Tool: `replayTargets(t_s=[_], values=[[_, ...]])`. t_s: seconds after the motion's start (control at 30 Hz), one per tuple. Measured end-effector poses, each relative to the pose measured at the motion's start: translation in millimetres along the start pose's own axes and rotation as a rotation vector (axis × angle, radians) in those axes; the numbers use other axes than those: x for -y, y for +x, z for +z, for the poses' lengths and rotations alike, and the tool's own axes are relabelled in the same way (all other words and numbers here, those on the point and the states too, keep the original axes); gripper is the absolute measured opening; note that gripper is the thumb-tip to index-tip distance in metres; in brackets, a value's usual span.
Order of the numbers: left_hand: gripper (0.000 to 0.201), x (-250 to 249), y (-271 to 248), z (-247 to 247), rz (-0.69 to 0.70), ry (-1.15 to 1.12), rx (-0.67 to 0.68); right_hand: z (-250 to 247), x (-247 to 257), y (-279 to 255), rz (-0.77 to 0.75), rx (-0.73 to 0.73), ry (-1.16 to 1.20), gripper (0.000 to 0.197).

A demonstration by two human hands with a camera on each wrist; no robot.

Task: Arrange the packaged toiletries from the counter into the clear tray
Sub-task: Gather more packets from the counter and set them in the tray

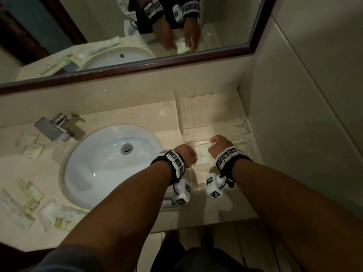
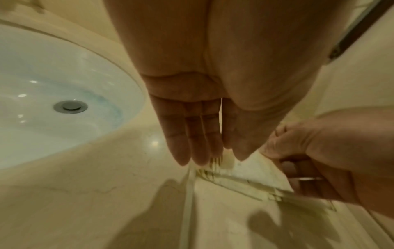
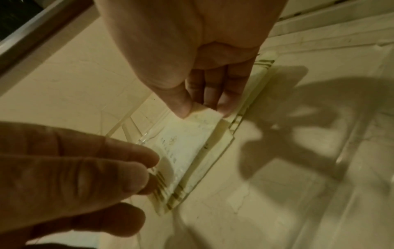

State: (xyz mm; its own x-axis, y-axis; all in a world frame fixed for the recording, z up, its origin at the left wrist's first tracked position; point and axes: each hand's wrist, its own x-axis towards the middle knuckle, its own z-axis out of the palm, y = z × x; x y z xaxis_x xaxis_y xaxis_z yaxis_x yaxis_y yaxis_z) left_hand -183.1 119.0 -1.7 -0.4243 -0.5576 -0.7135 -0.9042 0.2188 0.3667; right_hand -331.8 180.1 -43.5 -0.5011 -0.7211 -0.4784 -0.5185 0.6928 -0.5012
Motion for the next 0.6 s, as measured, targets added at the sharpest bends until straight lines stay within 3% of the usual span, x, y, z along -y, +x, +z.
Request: replayTargets(t_s=[0.17, 0.33, 0.6], values=[[0.040, -5, 6, 8, 0.101, 0.134, 0.025, 9, -2, 1, 0.065, -0.073, 0.046, 0.022], [0.038, -14, 14, 9, 0.135, 0.151, 0.071, 7, 2, 0, 0.083, -0.042, 0.066, 0.026], [0.046, -28, 15, 10, 0.128, 0.171, 0.120, -7, -8, -9, -0.046, -0.022, -0.135, 0.036]])
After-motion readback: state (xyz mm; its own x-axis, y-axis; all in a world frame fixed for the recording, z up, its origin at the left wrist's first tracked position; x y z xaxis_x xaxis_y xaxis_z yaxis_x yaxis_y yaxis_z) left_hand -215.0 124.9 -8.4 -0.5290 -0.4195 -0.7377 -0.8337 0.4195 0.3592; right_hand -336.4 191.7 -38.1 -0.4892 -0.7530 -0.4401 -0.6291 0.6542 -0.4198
